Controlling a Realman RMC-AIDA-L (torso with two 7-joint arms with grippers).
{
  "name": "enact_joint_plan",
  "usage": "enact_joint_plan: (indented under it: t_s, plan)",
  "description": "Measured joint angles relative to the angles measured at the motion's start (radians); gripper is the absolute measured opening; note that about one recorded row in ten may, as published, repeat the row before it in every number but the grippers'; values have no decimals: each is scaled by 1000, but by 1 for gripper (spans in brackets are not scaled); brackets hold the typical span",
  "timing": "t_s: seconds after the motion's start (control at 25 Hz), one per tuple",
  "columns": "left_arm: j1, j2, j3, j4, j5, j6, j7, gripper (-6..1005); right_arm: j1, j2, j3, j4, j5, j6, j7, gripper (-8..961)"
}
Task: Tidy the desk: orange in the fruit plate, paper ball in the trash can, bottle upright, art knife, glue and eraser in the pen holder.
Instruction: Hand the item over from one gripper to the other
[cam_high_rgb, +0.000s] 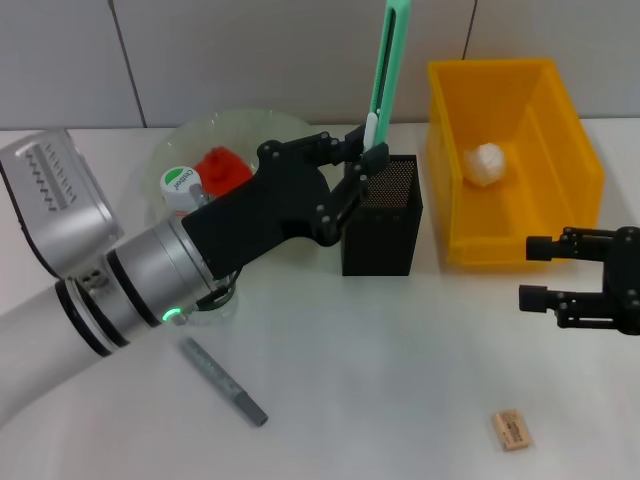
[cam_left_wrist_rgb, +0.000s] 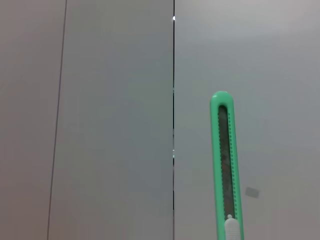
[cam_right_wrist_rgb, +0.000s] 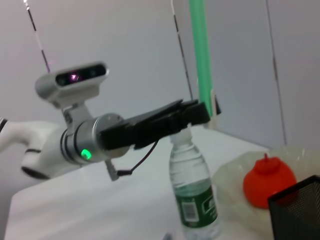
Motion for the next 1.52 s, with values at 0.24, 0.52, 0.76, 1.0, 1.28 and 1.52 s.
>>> enact_joint_plan:
  t_s: [0.24,0.52,0.76,1.0,1.28,1.52]
  plan:
    - [12,0,79,-2,-119,-12,65,211,-17,36,129,8,3,-4,-75,717]
    - [15,0,112,-3,-166,-35,102,213,-19,83,277,92,62,0,-217,717]
    - [15,0,128,-1,-168,-66,105,214,-32,95,282,179,221,1,-308,716]
    - [15,0,133,-1,-164,-79,134,215,-34,102,285,235,338,-9,-309,716]
    - [15,0,136,1,-160,-81,184,216,-27,101,277,238,352,-32,-265,716]
    - [14,0,160,9,-158,-77,273,217,-35,60,256,141,345,-79,-14,714]
